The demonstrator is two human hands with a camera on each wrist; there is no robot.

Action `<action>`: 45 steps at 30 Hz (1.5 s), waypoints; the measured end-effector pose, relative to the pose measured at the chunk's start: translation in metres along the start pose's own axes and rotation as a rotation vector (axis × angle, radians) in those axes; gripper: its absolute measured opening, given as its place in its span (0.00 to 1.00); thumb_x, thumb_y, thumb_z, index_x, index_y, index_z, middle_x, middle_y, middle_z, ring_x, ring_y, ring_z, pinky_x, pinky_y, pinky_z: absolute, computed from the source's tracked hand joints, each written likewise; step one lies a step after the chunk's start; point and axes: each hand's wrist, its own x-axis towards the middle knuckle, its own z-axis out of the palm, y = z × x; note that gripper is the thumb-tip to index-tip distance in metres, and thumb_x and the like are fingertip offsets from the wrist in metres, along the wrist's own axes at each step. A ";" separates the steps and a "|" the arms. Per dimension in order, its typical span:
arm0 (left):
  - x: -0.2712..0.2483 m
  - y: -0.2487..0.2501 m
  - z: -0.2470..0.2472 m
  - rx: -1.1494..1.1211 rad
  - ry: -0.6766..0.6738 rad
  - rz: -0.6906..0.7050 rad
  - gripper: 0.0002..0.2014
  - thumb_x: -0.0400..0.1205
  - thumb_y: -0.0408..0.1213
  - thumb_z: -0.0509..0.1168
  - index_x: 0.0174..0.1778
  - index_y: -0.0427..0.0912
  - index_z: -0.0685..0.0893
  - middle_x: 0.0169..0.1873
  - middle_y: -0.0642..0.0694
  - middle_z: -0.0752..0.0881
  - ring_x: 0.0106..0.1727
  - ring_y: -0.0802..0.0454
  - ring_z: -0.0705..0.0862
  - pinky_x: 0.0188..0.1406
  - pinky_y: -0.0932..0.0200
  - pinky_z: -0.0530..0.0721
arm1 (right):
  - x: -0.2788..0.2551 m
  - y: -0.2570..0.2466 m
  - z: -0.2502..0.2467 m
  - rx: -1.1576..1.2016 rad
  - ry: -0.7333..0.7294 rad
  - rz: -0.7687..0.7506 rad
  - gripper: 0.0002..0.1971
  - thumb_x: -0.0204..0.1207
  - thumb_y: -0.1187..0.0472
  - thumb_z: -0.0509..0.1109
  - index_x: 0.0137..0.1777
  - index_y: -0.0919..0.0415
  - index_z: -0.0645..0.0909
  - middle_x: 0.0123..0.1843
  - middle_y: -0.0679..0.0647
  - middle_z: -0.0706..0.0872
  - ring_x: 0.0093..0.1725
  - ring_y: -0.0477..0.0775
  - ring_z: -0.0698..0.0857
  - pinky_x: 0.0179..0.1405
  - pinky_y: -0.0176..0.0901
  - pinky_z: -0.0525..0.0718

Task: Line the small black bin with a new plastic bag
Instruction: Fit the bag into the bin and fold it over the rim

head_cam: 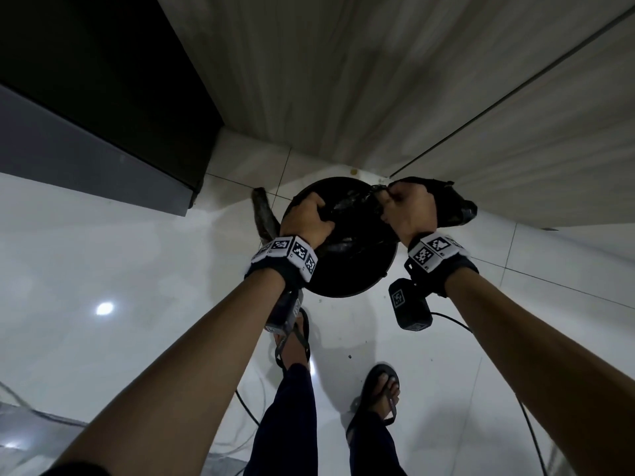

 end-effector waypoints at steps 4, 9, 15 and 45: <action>0.000 -0.016 -0.005 -0.093 0.180 0.027 0.16 0.75 0.36 0.70 0.56 0.46 0.72 0.49 0.46 0.85 0.48 0.47 0.82 0.49 0.53 0.81 | 0.001 0.005 -0.001 -0.012 0.073 0.057 0.12 0.72 0.56 0.65 0.29 0.58 0.78 0.31 0.58 0.90 0.39 0.61 0.88 0.45 0.53 0.88; 0.004 -0.028 -0.018 -0.076 0.319 0.155 0.17 0.72 0.28 0.67 0.50 0.46 0.68 0.44 0.44 0.85 0.45 0.42 0.84 0.47 0.46 0.83 | 0.008 -0.008 0.009 0.057 0.148 0.047 0.10 0.73 0.59 0.65 0.52 0.58 0.81 0.48 0.59 0.92 0.51 0.61 0.88 0.51 0.49 0.85; 0.025 -0.028 -0.023 -0.062 0.363 0.187 0.11 0.71 0.23 0.63 0.34 0.46 0.75 0.42 0.47 0.79 0.42 0.46 0.82 0.44 0.55 0.80 | 0.001 -0.039 0.043 -0.398 0.040 -0.627 0.16 0.66 0.64 0.69 0.54 0.57 0.71 0.58 0.60 0.79 0.60 0.66 0.76 0.56 0.57 0.77; 0.061 -0.065 0.008 -0.225 0.347 0.143 0.21 0.77 0.30 0.65 0.66 0.48 0.82 0.58 0.44 0.89 0.60 0.47 0.86 0.66 0.53 0.81 | 0.046 -0.033 0.103 -0.368 -0.076 -0.769 0.19 0.70 0.64 0.65 0.62 0.55 0.82 0.68 0.57 0.81 0.69 0.62 0.77 0.70 0.56 0.73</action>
